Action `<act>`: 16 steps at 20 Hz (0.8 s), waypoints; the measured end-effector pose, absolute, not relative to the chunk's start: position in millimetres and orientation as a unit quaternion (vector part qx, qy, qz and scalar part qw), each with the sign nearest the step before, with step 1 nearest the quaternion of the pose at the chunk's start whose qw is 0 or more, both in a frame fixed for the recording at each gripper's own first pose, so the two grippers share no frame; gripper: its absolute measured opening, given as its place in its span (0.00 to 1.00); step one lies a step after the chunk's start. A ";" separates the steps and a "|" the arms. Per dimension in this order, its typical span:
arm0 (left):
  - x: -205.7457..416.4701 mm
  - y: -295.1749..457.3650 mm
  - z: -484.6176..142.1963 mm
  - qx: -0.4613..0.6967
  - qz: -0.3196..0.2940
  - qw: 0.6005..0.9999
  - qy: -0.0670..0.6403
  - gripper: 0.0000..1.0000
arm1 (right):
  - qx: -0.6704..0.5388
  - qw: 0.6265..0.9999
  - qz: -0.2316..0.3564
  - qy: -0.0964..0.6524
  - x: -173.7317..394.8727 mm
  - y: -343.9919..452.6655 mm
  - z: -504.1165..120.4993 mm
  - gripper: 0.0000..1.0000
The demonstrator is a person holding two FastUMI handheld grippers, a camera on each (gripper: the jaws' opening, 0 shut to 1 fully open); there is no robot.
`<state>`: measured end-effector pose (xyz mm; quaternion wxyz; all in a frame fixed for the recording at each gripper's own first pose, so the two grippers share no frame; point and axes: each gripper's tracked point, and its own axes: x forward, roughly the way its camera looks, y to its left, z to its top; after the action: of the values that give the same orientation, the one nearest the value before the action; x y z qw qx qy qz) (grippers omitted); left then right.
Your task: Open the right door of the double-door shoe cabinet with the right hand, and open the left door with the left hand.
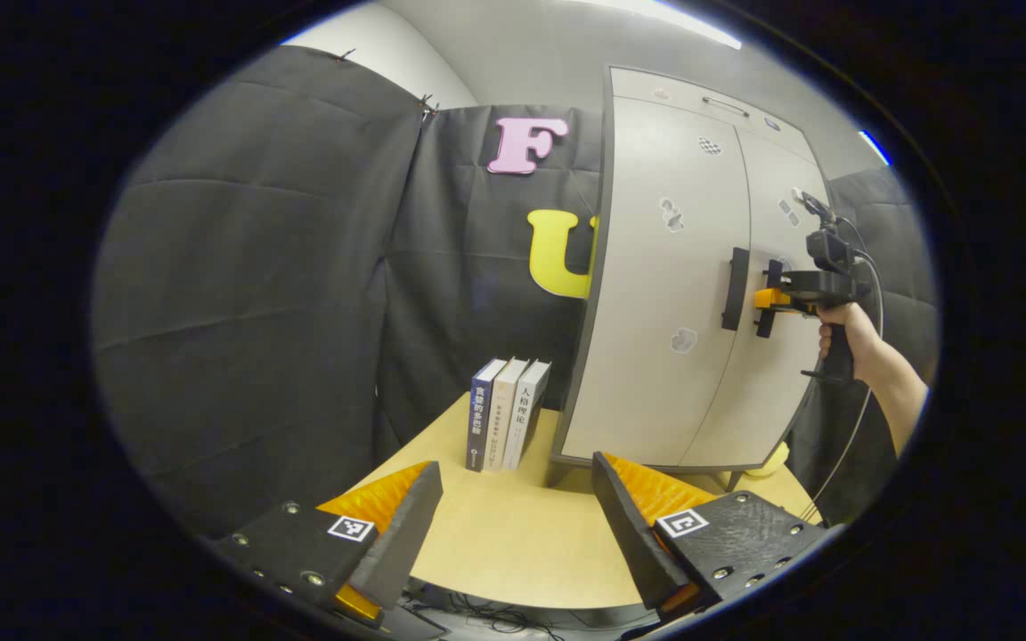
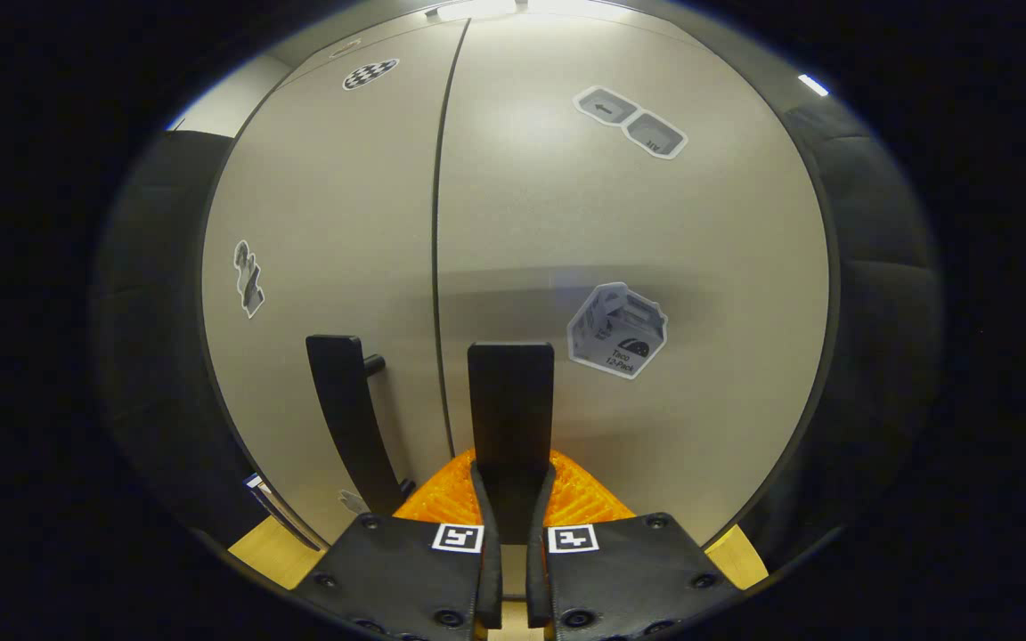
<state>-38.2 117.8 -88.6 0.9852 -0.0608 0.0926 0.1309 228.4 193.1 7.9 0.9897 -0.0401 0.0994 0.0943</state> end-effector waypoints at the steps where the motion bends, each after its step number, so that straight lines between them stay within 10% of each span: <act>1: -39.7 114.3 -91.1 -0.064 0.128 0.985 0.095 1.00 | -0.044 0.989 0.096 0.099 225.3 192.1 8.5 0.08; 16: -69.2 62.2 -93.6 -0.045 0.129 0.986 0.097 1.00 | -0.042 0.982 0.168 0.082 173.2 175.0 8.0 0.08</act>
<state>-69.2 62.2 -93.6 0.9859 -0.0448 0.0970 0.1289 173.2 175.0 8.0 0.9816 -0.0417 0.0822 0.1675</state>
